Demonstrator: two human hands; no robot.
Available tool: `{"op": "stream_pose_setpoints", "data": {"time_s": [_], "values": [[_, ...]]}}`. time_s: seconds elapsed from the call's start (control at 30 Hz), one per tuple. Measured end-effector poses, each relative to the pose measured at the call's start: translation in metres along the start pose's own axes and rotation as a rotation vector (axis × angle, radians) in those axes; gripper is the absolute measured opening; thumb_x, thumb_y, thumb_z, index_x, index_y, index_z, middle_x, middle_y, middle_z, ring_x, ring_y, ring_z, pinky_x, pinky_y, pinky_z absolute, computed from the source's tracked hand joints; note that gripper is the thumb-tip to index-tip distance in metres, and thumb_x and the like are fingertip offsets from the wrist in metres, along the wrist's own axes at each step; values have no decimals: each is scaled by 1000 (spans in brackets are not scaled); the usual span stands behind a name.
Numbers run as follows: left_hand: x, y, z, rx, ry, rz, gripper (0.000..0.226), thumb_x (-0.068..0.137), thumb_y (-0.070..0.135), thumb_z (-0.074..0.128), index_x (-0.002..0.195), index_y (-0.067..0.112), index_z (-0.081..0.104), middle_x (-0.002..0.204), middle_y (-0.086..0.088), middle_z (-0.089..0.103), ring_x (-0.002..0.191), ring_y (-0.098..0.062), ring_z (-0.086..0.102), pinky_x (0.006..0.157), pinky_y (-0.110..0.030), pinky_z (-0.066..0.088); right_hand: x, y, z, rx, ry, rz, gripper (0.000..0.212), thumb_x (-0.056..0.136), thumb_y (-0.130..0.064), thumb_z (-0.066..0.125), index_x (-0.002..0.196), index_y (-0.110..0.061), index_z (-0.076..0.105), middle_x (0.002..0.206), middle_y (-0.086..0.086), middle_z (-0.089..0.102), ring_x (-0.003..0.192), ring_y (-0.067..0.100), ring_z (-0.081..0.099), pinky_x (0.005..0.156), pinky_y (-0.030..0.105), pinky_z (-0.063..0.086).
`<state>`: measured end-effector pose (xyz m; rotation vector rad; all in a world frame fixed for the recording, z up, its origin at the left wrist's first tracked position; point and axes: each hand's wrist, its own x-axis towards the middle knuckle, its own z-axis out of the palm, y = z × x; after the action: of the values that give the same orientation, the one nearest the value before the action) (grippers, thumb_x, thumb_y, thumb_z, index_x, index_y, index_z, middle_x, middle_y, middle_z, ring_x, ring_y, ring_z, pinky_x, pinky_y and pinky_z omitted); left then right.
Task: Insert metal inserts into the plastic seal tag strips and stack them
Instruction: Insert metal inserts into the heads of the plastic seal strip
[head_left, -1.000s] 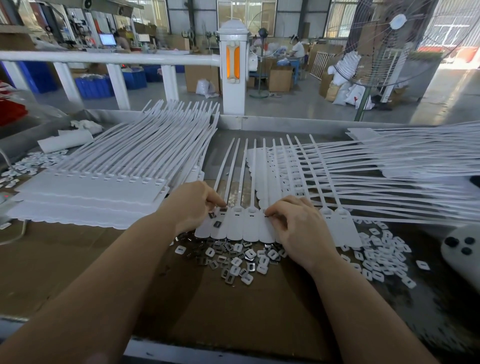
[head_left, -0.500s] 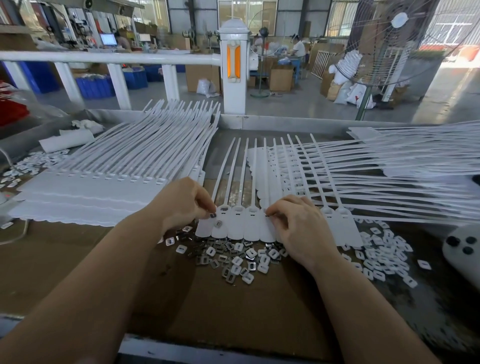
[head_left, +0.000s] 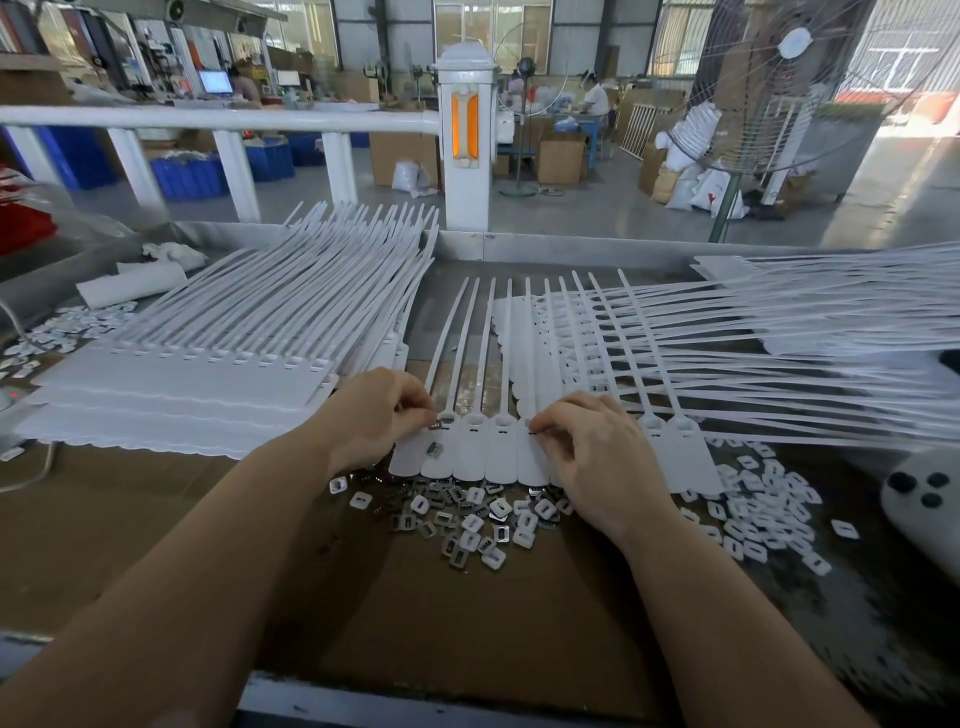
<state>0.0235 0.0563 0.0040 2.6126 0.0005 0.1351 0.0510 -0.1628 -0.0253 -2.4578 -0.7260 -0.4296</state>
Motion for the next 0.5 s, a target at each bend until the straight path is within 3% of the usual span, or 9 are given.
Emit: {"op": "stream_pose_setpoints", "data": {"time_s": [0.07, 0.23, 0.3, 0.4, 0.5], "values": [[0, 0, 1, -31, 2, -10, 4, 91, 22, 57, 89, 21, 61, 83, 5, 62, 80, -10, 56, 74, -25, 46, 0, 0, 0, -1, 2, 0, 16, 91, -19, 55, 100, -20, 67, 104, -7, 62, 102, 11, 48, 97, 31, 37], [2, 4, -1, -226, 69, -59, 8, 93, 20, 54, 89, 19, 61, 77, 11, 63, 71, -2, 58, 60, -13, 42, 0, 0, 0, 0, 3, 5, 15, 91, -18, 55, 100, -21, 68, 103, -7, 61, 101, 12, 48, 96, 30, 37], [2, 7, -2, -281, 60, -55, 11, 93, 17, 54, 84, 20, 61, 79, 9, 65, 76, -6, 62, 65, -15, 45, 0, 0, 0, -3, 2, 4, 15, 91, -19, 55, 100, -21, 67, 103, -7, 62, 101, 11, 48, 95, 30, 37], [5, 13, -1, -233, 28, -33, 10, 93, 18, 54, 85, 19, 60, 81, 8, 64, 78, -7, 59, 64, -14, 41, 1, 0, 1, -7, -4, 7, 16, 92, -20, 54, 101, -21, 67, 104, -8, 61, 102, 11, 48, 96, 29, 36], [11, 19, 2, -131, -33, -5, 6, 93, 19, 54, 91, 18, 59, 75, 12, 57, 69, 0, 51, 57, -9, 36, 1, 0, 0, -8, -14, 8, 17, 92, -20, 53, 102, -22, 67, 106, -8, 60, 103, 10, 47, 96, 29, 35]]}}
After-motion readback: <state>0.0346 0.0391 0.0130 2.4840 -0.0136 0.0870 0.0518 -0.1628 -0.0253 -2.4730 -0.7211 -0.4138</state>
